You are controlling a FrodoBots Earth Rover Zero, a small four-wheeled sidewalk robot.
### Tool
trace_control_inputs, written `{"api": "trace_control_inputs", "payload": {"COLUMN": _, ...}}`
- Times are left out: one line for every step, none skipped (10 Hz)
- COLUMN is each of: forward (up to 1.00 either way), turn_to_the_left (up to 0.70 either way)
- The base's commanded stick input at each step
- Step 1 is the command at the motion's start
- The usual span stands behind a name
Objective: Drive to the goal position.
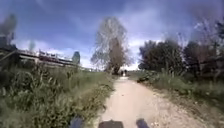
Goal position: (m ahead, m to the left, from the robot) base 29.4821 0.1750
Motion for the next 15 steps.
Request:
{"api": "trace_control_inputs", "payload": {"forward": 0.70, "turn_to_the_left": 0.00}}
{"api": "trace_control_inputs", "payload": {"forward": 0.70, "turn_to_the_left": 0.00}}
{"api": "trace_control_inputs", "payload": {"forward": 0.70, "turn_to_the_left": -0.31}}
{"api": "trace_control_inputs", "payload": {"forward": 0.70, "turn_to_the_left": -0.35}}
{"api": "trace_control_inputs", "payload": {"forward": 0.70, "turn_to_the_left": -0.10}}
{"api": "trace_control_inputs", "payload": {"forward": 0.70, "turn_to_the_left": 0.00}}
{"api": "trace_control_inputs", "payload": {"forward": 0.70, "turn_to_the_left": -0.13}}
{"api": "trace_control_inputs", "payload": {"forward": 0.70, "turn_to_the_left": -0.35}}
{"api": "trace_control_inputs", "payload": {"forward": 0.70, "turn_to_the_left": -0.15}}
{"api": "trace_control_inputs", "payload": {"forward": 0.70, "turn_to_the_left": 0.00}}
{"api": "trace_control_inputs", "payload": {"forward": 0.70, "turn_to_the_left": 0.00}}
{"api": "trace_control_inputs", "payload": {"forward": 0.70, "turn_to_the_left": 0.00}}
{"api": "trace_control_inputs", "payload": {"forward": 0.70, "turn_to_the_left": 0.00}}
{"api": "trace_control_inputs", "payload": {"forward": 0.70, "turn_to_the_left": 0.00}}
{"api": "trace_control_inputs", "payload": {"forward": 0.70, "turn_to_the_left": -0.25}}
